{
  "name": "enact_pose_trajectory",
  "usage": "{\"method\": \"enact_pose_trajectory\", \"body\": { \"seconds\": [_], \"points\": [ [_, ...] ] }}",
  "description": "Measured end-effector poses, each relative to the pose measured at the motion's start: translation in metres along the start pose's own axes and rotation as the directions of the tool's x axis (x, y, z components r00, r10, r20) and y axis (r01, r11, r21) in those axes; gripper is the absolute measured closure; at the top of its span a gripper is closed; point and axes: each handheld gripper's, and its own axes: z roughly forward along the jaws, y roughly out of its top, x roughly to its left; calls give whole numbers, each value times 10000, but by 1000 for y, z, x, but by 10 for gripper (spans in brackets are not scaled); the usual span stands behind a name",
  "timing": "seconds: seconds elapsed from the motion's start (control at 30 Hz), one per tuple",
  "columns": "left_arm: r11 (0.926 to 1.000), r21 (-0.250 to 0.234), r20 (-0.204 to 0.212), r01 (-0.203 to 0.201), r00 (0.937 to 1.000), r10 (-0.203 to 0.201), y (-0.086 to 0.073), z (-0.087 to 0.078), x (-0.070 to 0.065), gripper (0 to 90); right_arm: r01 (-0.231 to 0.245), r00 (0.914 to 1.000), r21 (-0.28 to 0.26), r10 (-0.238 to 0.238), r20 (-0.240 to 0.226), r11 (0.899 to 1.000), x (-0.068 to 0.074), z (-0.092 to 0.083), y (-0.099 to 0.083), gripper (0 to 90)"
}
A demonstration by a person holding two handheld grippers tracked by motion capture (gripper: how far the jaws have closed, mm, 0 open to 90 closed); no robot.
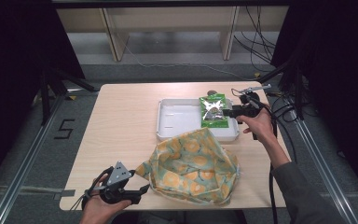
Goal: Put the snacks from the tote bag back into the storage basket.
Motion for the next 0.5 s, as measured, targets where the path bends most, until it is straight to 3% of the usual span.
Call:
{"method": "enact_pose_trajectory", "body": {
  "seconds": [0.07, 0.1, 0.13, 0.17, 0.2, 0.23, 0.27, 0.3, 0.4, 0.43, 0.5],
  "points": [
    [10000, 13, -57, 11, 10000, -11, -1, -1, 0, 284, 210, 9998, -99, -210, -71, 9997, 0, -3, -2, 452],
    [9996, -6, -27, 266, 9996, -266, -1, -1, 0, 284, 225, 9997, -126, -226, -117, 9997, 1, -4, -4, 443],
    [9999, 32, -54, 98, 9999, -98, -1, -1, 1, 283, 357, 9993, -77, -358, -68, 9993, 0, -5, -5, 431],
    [10000, 58, -41, -39, 10000, 39, -1, -2, 2, 282, 160, 9998, -393, -164, -96, 9991, 2, -4, -7, 425],
    [10000, 22, -61, 47, 10000, -47, -1, -2, 2, 281, -46, 9999, -149, 44, -112, 9999, 5, -7, -8, 419],
    [10000, -15, -68, 47, 10000, -47, -2, -3, 2, 281, 166, 9997, -119, -168, -159, 9998, 4, -9, -10, 410],
    [10000, 47, -79, 78, 9999, -78, -2, -3, 2, 279, -28, 9997, 3, 28, -241, 10000, 6, -10, -11, 403],
    [9999, 117, -32, -87, 10000, 88, -1, -4, 3, 278, -26, 9999, -117, 24, -153, 9999, 7, -10, -13, 403],
    [10000, 68, -58, -5, 10000, 6, -2, -4, 3, 269, 140, 9994, 12, -139, -319, 9999, 9, -12, -18, 395],
    [10000, 7, -54, 74, 10000, -74, -2, -3, 2, 268, 420, 9988, -261, -426, -223, 9988, 8, -12, -20, 393],
    [9999, 93, -60, -42, 10000, 43, -2, -4, 3, 267, 211, 9990, 92, -207, -387, 9997, 11, -15, -22, 392]
  ]
}}
